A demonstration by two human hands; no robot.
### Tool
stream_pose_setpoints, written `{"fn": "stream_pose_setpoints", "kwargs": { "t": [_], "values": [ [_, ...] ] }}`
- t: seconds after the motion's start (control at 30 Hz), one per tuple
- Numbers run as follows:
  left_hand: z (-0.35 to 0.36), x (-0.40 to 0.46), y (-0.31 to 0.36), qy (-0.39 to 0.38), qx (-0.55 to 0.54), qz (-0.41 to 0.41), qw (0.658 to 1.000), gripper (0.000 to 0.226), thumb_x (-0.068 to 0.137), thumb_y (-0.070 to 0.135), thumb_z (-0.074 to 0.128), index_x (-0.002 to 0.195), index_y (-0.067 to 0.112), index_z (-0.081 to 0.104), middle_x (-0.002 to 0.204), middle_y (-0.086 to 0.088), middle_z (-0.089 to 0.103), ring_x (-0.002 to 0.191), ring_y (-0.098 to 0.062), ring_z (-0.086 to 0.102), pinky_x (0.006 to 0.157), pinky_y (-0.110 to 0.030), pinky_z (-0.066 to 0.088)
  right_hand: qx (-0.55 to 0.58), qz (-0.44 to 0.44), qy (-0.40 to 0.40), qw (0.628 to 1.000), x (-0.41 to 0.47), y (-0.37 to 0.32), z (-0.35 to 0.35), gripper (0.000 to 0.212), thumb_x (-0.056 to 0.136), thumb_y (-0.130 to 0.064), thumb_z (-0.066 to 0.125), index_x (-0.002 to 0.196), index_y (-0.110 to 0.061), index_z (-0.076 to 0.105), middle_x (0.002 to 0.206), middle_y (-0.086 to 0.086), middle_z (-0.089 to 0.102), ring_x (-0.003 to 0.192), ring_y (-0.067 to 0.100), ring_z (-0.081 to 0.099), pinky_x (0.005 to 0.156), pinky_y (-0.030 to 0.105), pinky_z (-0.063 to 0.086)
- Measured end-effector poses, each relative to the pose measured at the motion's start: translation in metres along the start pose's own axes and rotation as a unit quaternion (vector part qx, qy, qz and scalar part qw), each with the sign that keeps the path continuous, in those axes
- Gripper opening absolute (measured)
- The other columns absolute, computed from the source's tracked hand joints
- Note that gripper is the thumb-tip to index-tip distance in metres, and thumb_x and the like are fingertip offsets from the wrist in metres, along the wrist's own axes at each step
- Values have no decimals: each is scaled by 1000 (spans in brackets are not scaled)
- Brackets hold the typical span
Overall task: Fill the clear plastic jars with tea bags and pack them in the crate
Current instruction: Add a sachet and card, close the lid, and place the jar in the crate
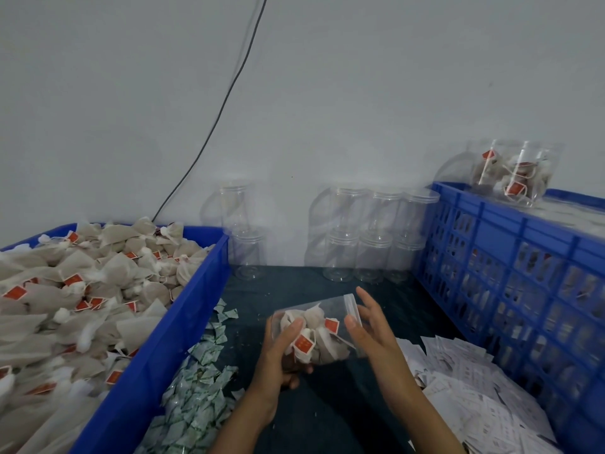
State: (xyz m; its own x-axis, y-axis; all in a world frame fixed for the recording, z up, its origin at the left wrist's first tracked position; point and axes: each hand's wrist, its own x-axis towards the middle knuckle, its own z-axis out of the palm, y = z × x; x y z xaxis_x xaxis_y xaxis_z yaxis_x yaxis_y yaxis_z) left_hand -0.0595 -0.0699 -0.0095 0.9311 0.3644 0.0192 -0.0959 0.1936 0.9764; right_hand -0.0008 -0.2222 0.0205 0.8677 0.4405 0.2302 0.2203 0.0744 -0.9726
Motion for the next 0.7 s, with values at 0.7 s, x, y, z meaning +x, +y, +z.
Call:
{"fn": "stream_pose_setpoints", "kwargs": {
  "t": [0.7],
  "values": [
    [12, -7, 0, 33, -25, 106, 993, 48, 76, 45, 61, 117, 26, 46, 94, -9, 69, 65, -17, 64, 47, -27, 48, 223, -12, 12, 975, 7, 5, 10, 81, 68, -36, 74, 142, -34, 40, 123, 12, 65, 104, 22, 68, 78, 28, 57]
  ]
}}
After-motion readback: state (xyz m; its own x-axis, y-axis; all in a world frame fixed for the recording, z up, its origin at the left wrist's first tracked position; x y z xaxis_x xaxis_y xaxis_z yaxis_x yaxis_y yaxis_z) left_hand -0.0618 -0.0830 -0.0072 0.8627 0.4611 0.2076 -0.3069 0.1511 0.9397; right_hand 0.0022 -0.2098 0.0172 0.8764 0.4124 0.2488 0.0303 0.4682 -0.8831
